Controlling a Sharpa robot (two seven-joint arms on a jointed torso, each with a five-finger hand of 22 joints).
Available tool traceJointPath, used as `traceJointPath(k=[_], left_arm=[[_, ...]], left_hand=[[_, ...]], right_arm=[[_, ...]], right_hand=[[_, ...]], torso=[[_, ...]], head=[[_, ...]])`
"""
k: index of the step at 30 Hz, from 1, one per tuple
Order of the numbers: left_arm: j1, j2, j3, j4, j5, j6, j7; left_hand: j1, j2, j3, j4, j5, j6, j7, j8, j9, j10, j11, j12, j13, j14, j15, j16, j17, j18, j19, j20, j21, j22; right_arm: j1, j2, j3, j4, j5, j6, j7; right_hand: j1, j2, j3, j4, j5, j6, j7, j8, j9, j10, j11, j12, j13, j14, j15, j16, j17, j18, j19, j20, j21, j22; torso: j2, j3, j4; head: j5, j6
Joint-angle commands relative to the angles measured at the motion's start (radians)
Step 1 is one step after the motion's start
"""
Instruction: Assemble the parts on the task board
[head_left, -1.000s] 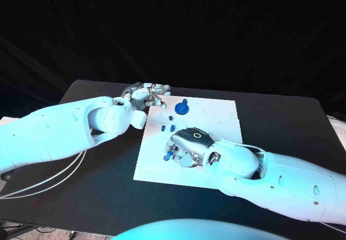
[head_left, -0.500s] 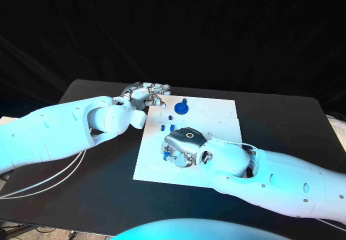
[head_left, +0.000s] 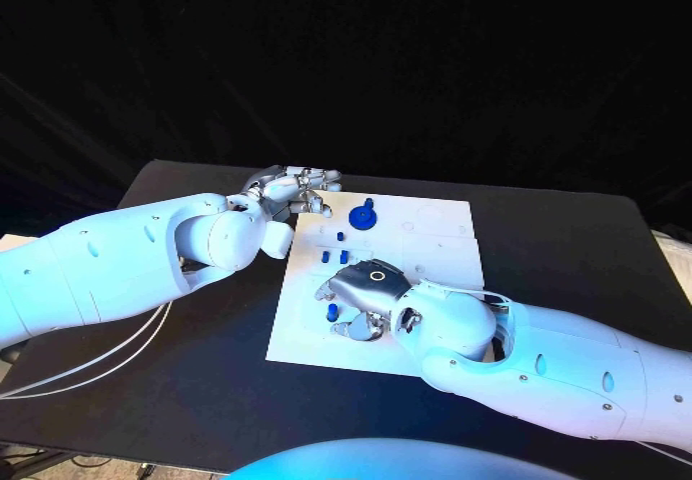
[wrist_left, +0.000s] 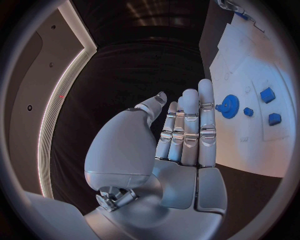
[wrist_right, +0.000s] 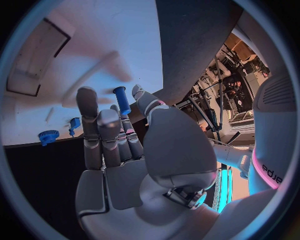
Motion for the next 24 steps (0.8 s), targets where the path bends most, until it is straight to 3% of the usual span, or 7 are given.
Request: traceJointPath(k=[1, 6, 11, 15, 18, 21, 24], left_arm=[[0.0, 0.002, 0.001, 0.001, 0.003, 0.017, 0.001], [0.0, 0.0, 0.0, -0.001, 0.003, 0.018, 0.0], [0.0, -0.003, -0.002, -0.002, 0.003, 0.018, -0.001], [0.0, -0.006, -0.004, -0.001, 0.003, 0.017, -0.001], [0.0, -0.01, -0.005, 0.002, 0.003, 0.015, 0.0], [0.0, -0.014, -0.006, 0.008, 0.003, 0.014, 0.001], [0.0, -0.017, -0.006, 0.014, 0.003, 0.014, 0.002]], left_hand=[[0.002, 0.006, -0.009, -0.001, 0.006, -0.007, 0.0, 0.006, -0.002, -0.006, -0.001, 0.006, 0.001, -0.008, -0.001, 0.004, -0.001, 0.019, 0.008, -0.001, -0.003, -0.002], [0.002, 0.007, -0.01, 0.0, 0.006, -0.008, 0.0, 0.006, -0.002, -0.007, 0.0, 0.007, 0.001, -0.008, -0.001, 0.004, -0.002, 0.018, 0.008, -0.001, -0.004, -0.003], [0.002, 0.007, -0.01, 0.0, 0.006, -0.008, 0.0, 0.006, -0.002, -0.007, 0.0, 0.007, 0.001, -0.008, -0.001, 0.004, -0.002, 0.018, 0.008, -0.001, -0.004, -0.003], [0.002, 0.007, -0.01, 0.0, 0.006, -0.008, 0.0, 0.006, -0.002, -0.007, 0.0, 0.007, 0.001, -0.008, -0.001, 0.004, -0.002, 0.018, 0.008, -0.001, -0.004, -0.003], [0.002, 0.007, -0.01, 0.0, 0.006, -0.008, 0.0, 0.006, -0.002, -0.007, 0.0, 0.007, 0.001, -0.008, -0.001, 0.004, -0.002, 0.018, 0.008, -0.001, -0.004, -0.003], [0.002, 0.007, -0.01, 0.0, 0.006, -0.008, 0.0, 0.006, -0.002, -0.007, 0.0, 0.007, 0.001, -0.008, -0.001, 0.004, -0.002, 0.018, 0.008, -0.001, -0.004, -0.003], [0.002, 0.007, -0.01, 0.0, 0.006, -0.008, 0.0, 0.006, -0.002, -0.007, 0.0, 0.007, 0.001, -0.008, -0.001, 0.004, -0.002, 0.018, 0.008, -0.001, -0.004, -0.003]], right_arm=[[0.0, -0.015, 0.0, 0.01, 0.006, -0.13, 0.026], [0.001, -0.073, 0.005, 0.044, 0.062, -0.269, 0.066], [0.019, -0.174, 0.015, 0.104, 0.172, -0.364, 0.085], [0.056, -0.278, 0.02, 0.15, 0.31, -0.335, 0.05], [0.08, -0.363, 0.02, 0.174, 0.403, -0.276, -0.009], [0.09, -0.433, 0.013, 0.189, 0.446, -0.233, -0.069], [0.085, -0.476, 0.005, 0.198, 0.454, -0.213, -0.116]], right_hand=[[0.033, 0.005, -0.055, 0.02, 0.004, -0.004, 0.007, 0.004, 0.003, -0.021, 0.001, 0.027, 0.003, -0.018, 0.003, -0.025, -0.042, 0.015, -0.013, 0.001, -0.038, -0.047], [0.067, 0.021, -0.076, 0.033, 0.026, 0.039, 0.022, 0.023, 0.011, 0.002, -0.001, 0.079, 0.009, -0.025, 0.0, -0.044, -0.08, 0.02, -0.015, -0.002, -0.066, -0.081], [0.074, 0.041, -0.069, 0.041, 0.049, 0.098, 0.015, 0.044, 0.017, 0.113, -0.016, 0.144, 0.018, 0.006, -0.009, 0.014, -0.024, 0.006, 0.032, -0.01, -0.007, 0.004], [0.051, 0.042, -0.067, 0.065, 0.059, 0.12, 0.007, 0.045, 0.015, 0.219, -0.036, 0.179, 0.025, 0.049, -0.022, 0.101, 0.072, -0.014, 0.088, -0.018, 0.081, 0.125], [0.007, 0.025, -0.094, 0.097, 0.082, 0.142, -0.016, 0.054, 0.017, 0.335, -0.064, 0.241, 0.062, 0.083, -0.047, 0.186, 0.177, -0.033, 0.145, -0.034, 0.17, 0.247], [-0.044, 0.006, -0.145, 0.136, 0.137, 0.151, -0.039, 0.067, 0.018, 0.428, -0.09, 0.362, 0.158, 0.102, -0.07, 0.242, 0.245, -0.058, 0.202, -0.059, 0.271, 0.393], [-0.079, 0.004, -0.196, 0.176, 0.216, 0.159, -0.048, 0.085, 0.023, 0.452, -0.1, 0.64, 0.474, 0.114, -0.079, 0.303, 0.323, -0.072, 0.224, -0.07, 0.326, 0.47]], torso=[[0.001, 0.0009, 0.0005], [-0.001, 0.0018, -0.0024], [-0.004, 0.0023, -0.0067], [-0.007, 0.0032, -0.0137], [-0.011, 0.0038, -0.0219], [-0.013, 0.0051, -0.0321], [-0.014, 0.0067, -0.0398]], head=[[-0.002, 0.003], [-0.008, 0.011], [-0.02, 0.019], [-0.035, 0.026], [-0.044, 0.033], [-0.055, 0.042], [-0.061, 0.044]])
